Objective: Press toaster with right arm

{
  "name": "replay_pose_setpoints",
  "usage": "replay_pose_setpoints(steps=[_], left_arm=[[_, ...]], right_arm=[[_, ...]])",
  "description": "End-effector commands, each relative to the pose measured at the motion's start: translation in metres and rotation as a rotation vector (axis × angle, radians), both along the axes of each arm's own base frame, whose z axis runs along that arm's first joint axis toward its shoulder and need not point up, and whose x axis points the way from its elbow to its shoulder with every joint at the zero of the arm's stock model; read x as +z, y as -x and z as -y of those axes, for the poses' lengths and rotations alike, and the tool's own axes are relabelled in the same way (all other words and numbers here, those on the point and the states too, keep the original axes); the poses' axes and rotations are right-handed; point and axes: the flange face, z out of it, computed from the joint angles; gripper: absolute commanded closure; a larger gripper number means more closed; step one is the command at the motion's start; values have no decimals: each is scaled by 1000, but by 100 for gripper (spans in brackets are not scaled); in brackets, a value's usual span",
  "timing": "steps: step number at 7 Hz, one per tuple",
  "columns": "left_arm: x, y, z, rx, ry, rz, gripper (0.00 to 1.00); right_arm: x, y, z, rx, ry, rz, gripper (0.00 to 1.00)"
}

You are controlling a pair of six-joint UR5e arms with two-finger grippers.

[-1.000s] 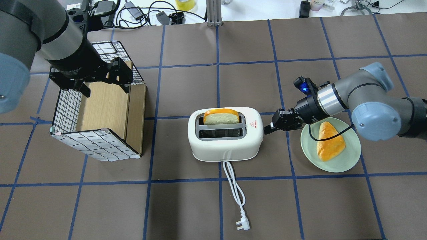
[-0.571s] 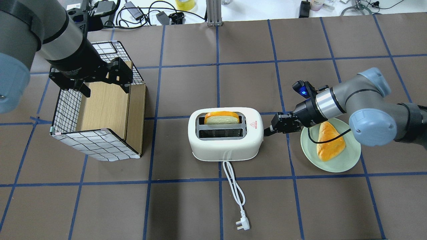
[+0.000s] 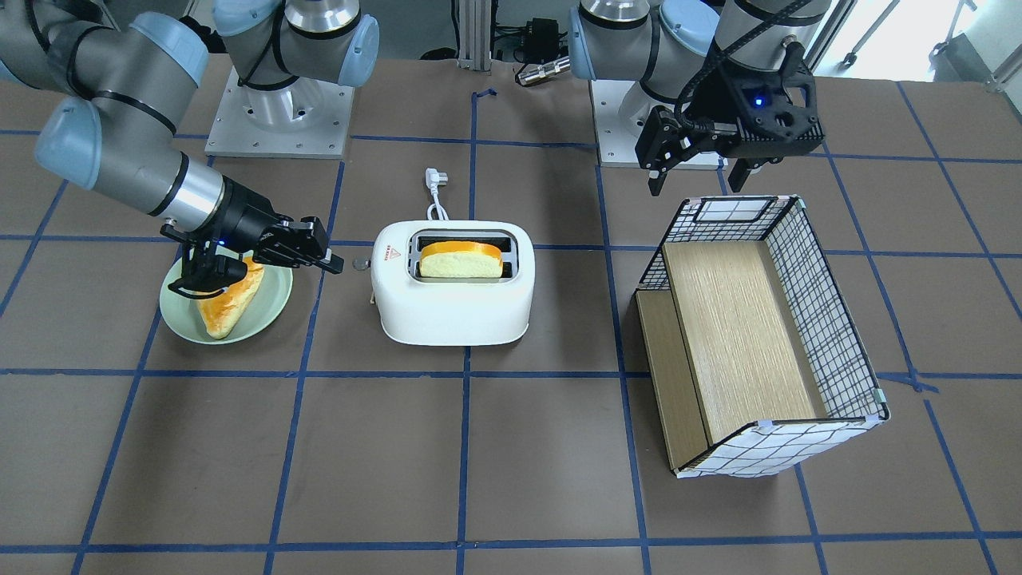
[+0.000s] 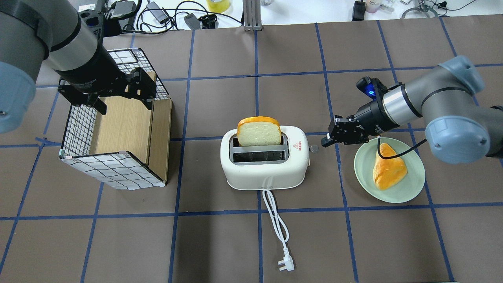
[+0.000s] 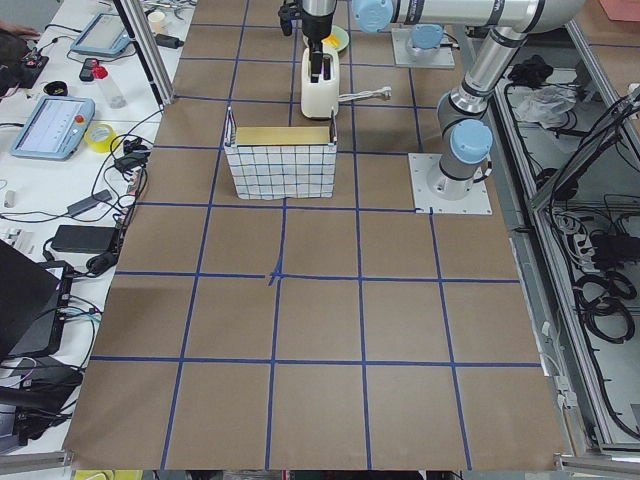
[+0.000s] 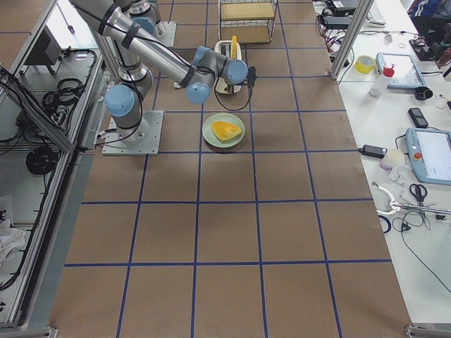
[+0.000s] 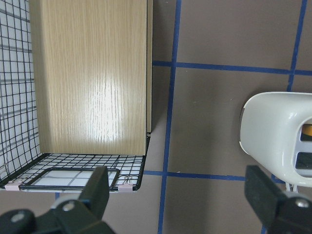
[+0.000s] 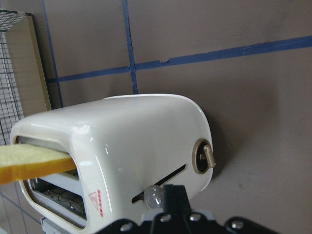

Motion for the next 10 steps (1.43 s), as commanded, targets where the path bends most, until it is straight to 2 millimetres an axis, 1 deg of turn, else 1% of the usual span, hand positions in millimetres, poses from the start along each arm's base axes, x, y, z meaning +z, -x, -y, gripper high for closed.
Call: replay_pose_setpoints(steps=[1, 2, 3, 4, 5, 6, 7, 8, 9, 10], left_arm=[[0, 0, 0, 0, 0, 0, 0], [0, 0, 0, 0, 0, 0, 0], [0, 0, 0, 0, 0, 0, 0], [0, 0, 0, 1, 0, 0, 0], [0, 0, 0, 0, 0, 0, 0], [0, 0, 0, 0, 0, 0, 0], [0, 0, 0, -1, 0, -2, 0], [0, 0, 0, -1, 0, -2, 0], [0, 0, 0, 0, 0, 0, 0], [0, 0, 0, 0, 0, 0, 0]], right_arm=[[72, -4, 12, 5, -5, -253, 100], [114, -14, 19, 18, -22, -371, 100], [164, -15, 23, 38, -26, -505, 100], [201, -17, 24, 47, -32, -555, 100], [224, -16, 22, 11, -38, -609, 100], [226, -30, 20, -6, -33, -640, 100], [220, -34, 20, 10, -29, -697, 100], [223, -38, 26, 8, 26, -695, 88], [223, -41, 35, 11, 81, -695, 24], [224, -47, 38, 11, 118, -693, 8]])
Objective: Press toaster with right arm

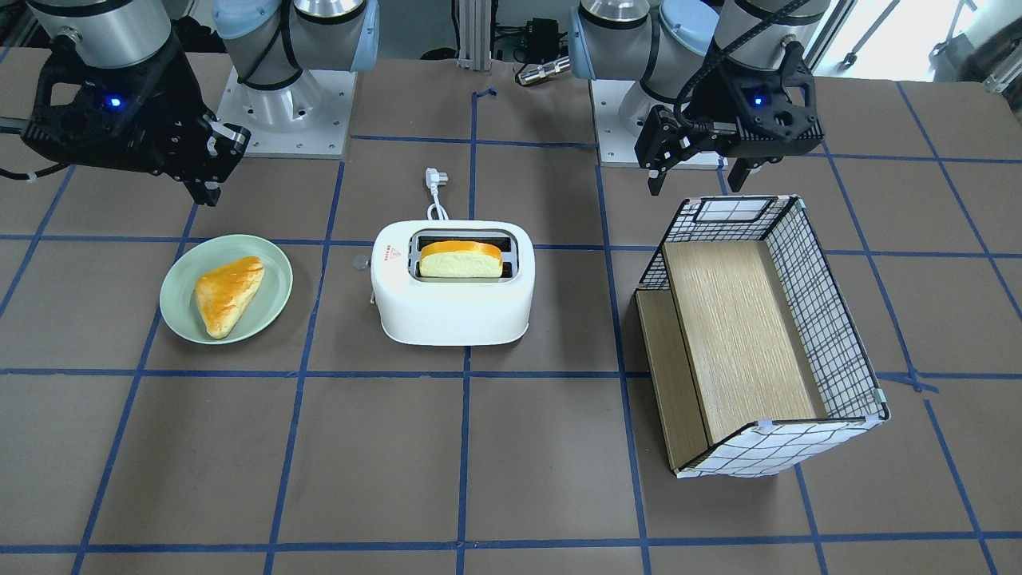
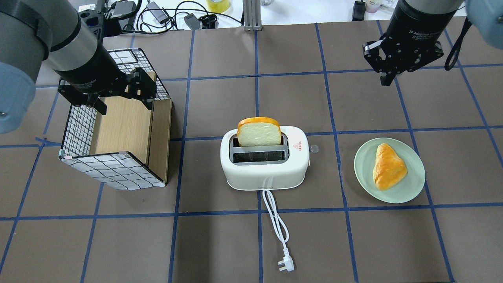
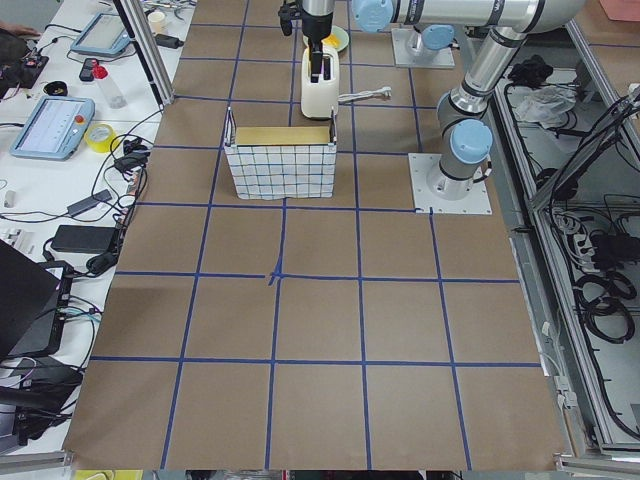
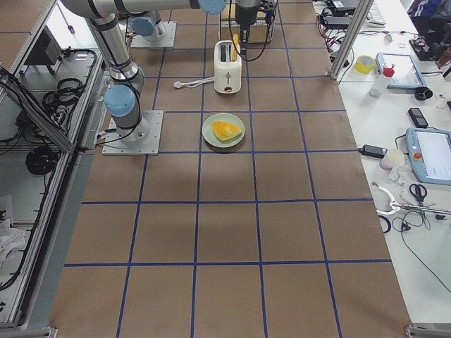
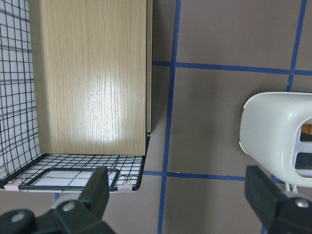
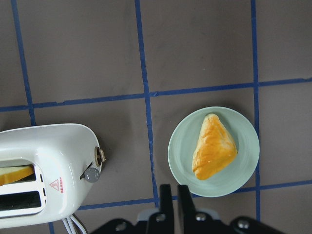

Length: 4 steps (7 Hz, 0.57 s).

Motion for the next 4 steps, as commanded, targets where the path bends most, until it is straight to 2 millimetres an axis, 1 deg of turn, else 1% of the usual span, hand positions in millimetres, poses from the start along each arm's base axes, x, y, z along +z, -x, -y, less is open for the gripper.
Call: replay_pose_setpoints(steps=[1, 2, 4], left_arm=[[0, 0, 0, 0, 0, 1, 0], [0, 0, 0, 0, 0, 1, 0], [0, 0, 0, 0, 0, -1, 0]], right_arm=[[-1, -8, 14, 20, 95, 4, 0], [-1, -10, 18, 17, 121, 16, 0], [0, -12, 17, -12, 123, 24, 0]])
